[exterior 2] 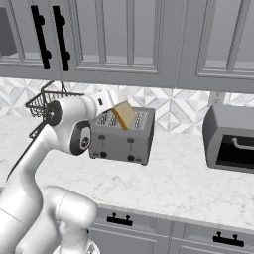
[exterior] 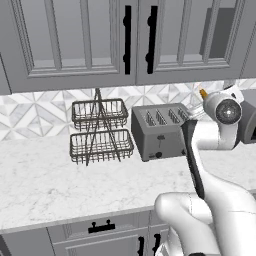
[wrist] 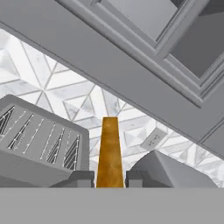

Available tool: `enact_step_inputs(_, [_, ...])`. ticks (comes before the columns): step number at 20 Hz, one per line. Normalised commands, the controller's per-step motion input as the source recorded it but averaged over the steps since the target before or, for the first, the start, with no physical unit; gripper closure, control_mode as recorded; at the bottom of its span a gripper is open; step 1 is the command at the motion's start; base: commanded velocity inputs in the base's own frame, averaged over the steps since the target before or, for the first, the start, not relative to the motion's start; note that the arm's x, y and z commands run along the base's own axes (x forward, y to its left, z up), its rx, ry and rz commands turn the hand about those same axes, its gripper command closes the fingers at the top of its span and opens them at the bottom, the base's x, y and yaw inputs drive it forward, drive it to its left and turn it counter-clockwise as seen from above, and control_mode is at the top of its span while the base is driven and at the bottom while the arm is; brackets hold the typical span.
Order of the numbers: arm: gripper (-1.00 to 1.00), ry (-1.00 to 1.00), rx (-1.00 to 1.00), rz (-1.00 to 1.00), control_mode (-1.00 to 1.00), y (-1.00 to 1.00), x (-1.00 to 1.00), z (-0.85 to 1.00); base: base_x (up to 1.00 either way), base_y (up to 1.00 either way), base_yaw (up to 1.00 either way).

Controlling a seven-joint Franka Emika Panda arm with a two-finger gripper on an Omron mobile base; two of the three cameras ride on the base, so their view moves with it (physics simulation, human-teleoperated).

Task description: Start the toaster. Once the lever pops up, take the bread to the plate on the dining counter.

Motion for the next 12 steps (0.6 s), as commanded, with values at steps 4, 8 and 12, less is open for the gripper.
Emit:
enact_step_inputs(4, [1.0, -0.02, 0.0, 0.0, -1.0, 0.0, -0.76, 0.02, 0.0, 0.0, 0.0])
enact_step_inputs(8, [1.0, 0.0, 0.0, 0.0, -1.0, 0.0, -0.77, 0.31, 0.0, 0.0, 0.0])
enact_step_inputs(12, [1.0, 0.0, 0.0, 0.0, -1.0, 0.0, -0.81, 0.39, 0.0, 0.0, 0.0])
